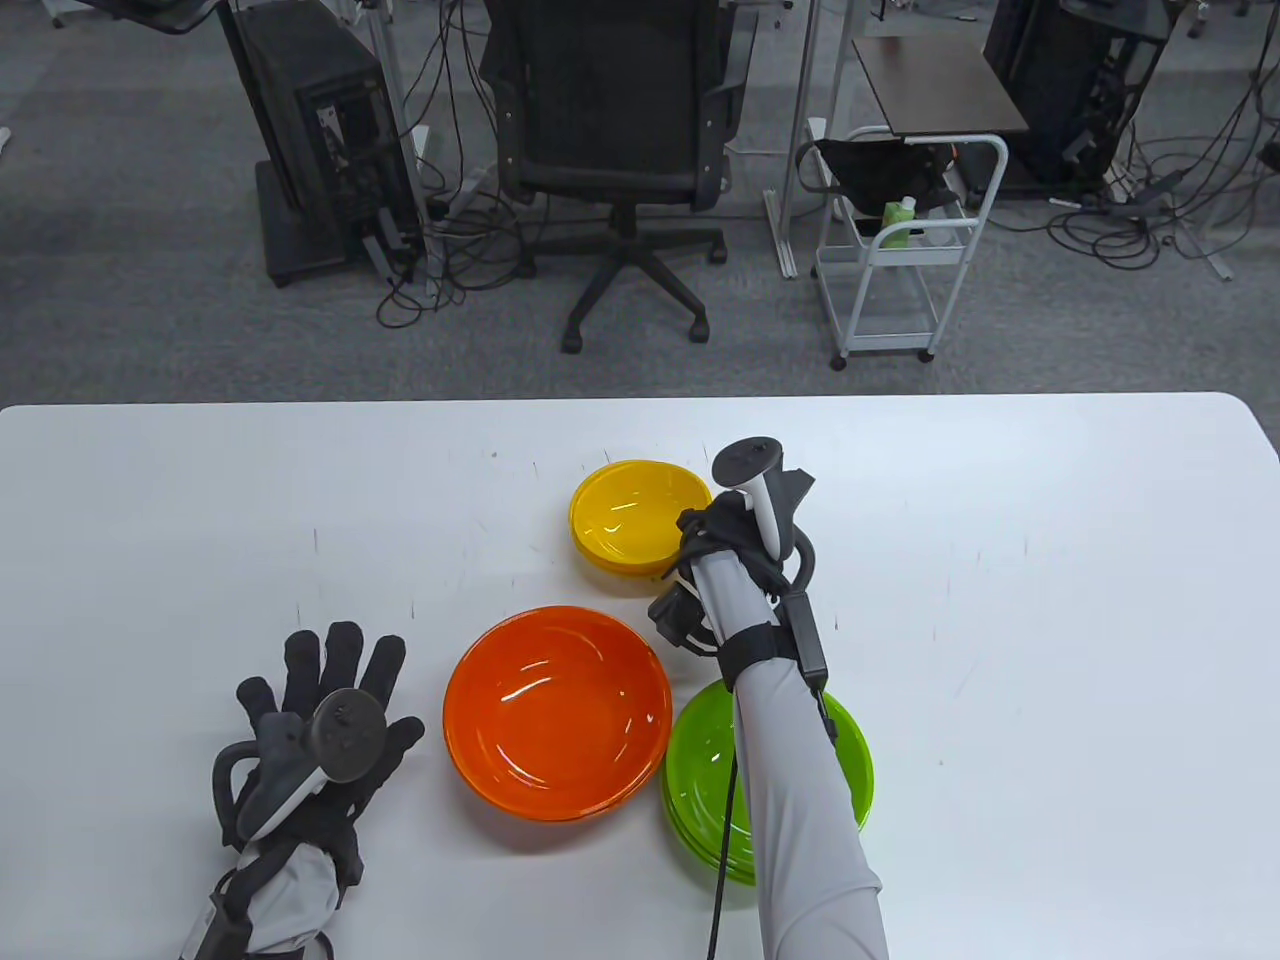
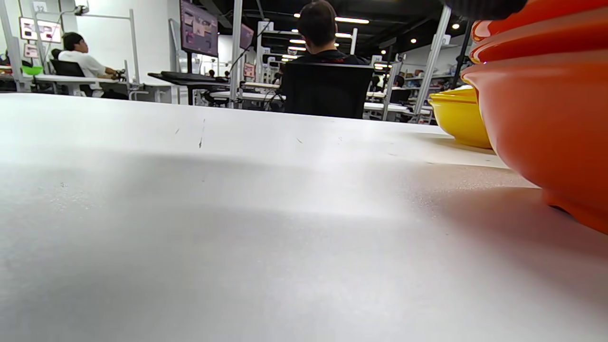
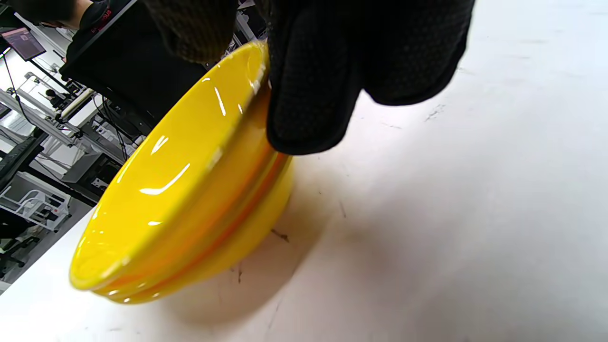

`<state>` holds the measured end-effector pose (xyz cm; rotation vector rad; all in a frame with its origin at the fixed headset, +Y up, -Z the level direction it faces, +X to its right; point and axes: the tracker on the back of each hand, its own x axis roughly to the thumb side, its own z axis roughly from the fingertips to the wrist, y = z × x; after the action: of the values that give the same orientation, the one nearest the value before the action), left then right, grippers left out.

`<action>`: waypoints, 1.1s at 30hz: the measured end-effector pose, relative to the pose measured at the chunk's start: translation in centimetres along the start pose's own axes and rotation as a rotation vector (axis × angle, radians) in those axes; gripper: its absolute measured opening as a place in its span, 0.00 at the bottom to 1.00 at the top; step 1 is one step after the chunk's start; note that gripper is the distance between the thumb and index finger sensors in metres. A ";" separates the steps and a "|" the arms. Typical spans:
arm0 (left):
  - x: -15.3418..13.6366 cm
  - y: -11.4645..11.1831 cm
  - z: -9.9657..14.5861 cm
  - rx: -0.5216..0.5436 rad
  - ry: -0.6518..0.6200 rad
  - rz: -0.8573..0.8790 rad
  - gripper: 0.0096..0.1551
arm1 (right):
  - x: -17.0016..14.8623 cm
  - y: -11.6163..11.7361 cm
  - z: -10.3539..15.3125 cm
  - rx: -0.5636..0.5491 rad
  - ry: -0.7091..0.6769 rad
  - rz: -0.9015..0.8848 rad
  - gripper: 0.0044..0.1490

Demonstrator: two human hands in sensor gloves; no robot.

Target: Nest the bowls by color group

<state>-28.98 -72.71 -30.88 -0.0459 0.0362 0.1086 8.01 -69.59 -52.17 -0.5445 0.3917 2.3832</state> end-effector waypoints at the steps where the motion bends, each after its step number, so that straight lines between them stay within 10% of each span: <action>1: 0.0 0.0 0.0 -0.003 -0.002 0.000 0.47 | -0.1 -0.1 0.0 0.017 -0.009 0.009 0.47; 17: 1.1 -0.7 0.4 -0.027 -0.043 -0.066 0.47 | -3.3 -5.3 6.7 -0.033 -0.247 0.175 0.46; 33: 1.5 -0.9 1.0 -0.018 -0.047 -0.114 0.47 | -14.1 -6.0 17.8 -0.421 -0.639 0.447 0.49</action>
<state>-27.36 -73.41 -29.87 -0.0631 -0.0148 -0.0040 16.83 -65.38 -30.85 0.1740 -0.3141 2.9142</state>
